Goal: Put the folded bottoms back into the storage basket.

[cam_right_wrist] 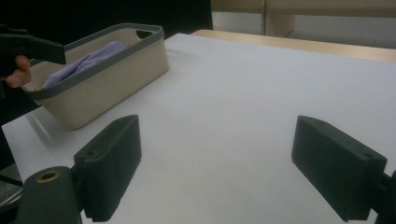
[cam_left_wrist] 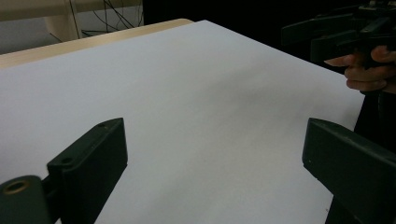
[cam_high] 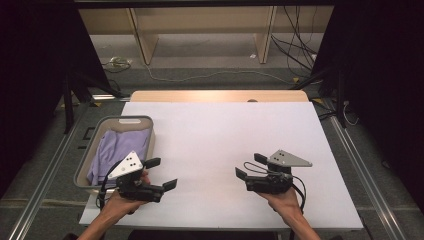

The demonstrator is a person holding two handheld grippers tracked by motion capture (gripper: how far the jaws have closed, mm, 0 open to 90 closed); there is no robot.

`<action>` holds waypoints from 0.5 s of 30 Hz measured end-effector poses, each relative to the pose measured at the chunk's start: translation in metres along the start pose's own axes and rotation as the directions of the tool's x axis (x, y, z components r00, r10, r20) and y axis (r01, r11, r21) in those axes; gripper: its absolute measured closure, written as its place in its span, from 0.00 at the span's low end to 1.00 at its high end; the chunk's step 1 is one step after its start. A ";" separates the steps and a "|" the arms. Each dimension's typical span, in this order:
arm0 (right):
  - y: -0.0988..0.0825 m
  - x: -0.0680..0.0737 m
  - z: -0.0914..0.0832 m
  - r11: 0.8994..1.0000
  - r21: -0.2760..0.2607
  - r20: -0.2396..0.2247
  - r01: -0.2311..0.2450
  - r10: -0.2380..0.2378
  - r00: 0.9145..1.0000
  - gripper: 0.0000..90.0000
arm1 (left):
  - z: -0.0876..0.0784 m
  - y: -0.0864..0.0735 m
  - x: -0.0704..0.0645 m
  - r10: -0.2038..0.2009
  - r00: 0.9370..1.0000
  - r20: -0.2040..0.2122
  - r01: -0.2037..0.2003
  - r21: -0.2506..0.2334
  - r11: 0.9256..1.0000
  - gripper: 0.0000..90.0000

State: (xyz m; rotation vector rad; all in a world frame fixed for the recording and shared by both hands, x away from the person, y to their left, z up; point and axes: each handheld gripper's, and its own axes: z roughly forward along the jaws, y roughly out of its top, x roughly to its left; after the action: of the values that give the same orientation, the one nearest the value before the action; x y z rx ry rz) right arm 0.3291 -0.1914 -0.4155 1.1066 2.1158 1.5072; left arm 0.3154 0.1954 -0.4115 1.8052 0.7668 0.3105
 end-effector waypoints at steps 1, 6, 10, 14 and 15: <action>-0.001 0.000 -0.001 1.000 0.000 0.002 -0.003 0.003 1.000 0.19 | 0.000 0.000 0.000 0.001 1.000 -0.001 -0.001 0.000 1.000 0.07; -0.002 0.000 -0.004 1.000 -0.006 0.006 -0.004 0.004 1.000 0.18 | 0.002 -0.001 0.001 -0.007 1.000 -0.003 0.007 -0.003 1.000 0.07; -0.001 -0.001 -0.005 1.000 -0.014 0.009 -0.009 0.009 1.000 0.18 | 0.002 -0.001 0.000 -0.001 1.000 -0.003 0.001 -0.005 1.000 0.07; -0.001 -0.003 -0.004 1.000 -0.016 0.014 -0.006 0.006 1.000 0.18 | 0.003 -0.002 0.000 0.000 1.000 -0.005 0.000 -0.005 1.000 0.06; 0.000 -0.003 -0.004 1.000 -0.018 0.014 -0.003 0.003 1.000 0.18 | 0.003 -0.002 0.001 0.001 1.000 -0.005 -0.001 -0.005 1.000 0.06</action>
State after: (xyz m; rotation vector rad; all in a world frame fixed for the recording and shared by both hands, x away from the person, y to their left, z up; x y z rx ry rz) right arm 0.3280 -0.1963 -0.4147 1.1113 2.0881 1.5133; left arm 0.3169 0.1937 -0.4142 1.8006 0.7678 0.3173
